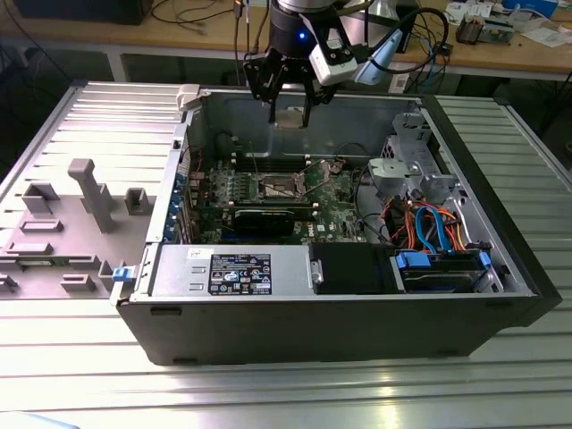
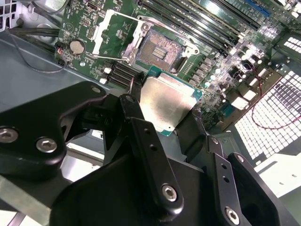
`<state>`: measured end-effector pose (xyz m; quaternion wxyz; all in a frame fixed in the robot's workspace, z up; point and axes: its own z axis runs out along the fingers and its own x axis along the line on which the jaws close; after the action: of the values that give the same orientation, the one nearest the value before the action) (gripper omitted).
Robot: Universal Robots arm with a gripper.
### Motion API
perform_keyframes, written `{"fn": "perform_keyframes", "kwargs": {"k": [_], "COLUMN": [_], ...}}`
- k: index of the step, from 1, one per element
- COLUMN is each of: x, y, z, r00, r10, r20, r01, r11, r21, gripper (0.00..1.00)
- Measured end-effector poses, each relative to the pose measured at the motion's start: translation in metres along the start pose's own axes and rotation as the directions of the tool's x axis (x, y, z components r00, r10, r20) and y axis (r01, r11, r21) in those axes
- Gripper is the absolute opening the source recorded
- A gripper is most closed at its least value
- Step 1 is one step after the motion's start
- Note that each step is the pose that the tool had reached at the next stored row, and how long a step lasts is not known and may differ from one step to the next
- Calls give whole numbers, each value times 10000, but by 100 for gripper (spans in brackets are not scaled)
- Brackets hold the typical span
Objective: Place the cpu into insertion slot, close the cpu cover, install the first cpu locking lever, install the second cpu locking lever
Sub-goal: 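Place the cpu into insertion slot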
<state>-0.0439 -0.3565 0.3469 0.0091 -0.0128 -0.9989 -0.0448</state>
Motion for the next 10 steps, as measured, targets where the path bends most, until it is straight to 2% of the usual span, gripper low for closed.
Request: {"fn": "perform_keyframes", "kwargs": {"k": [10], "x": [0], "y": [-3], "z": [29], "r00": [10000], "r10": [0], "r20": [0], "r01": [0], "r11": [10000], "r21": [1], "gripper": [55]}}
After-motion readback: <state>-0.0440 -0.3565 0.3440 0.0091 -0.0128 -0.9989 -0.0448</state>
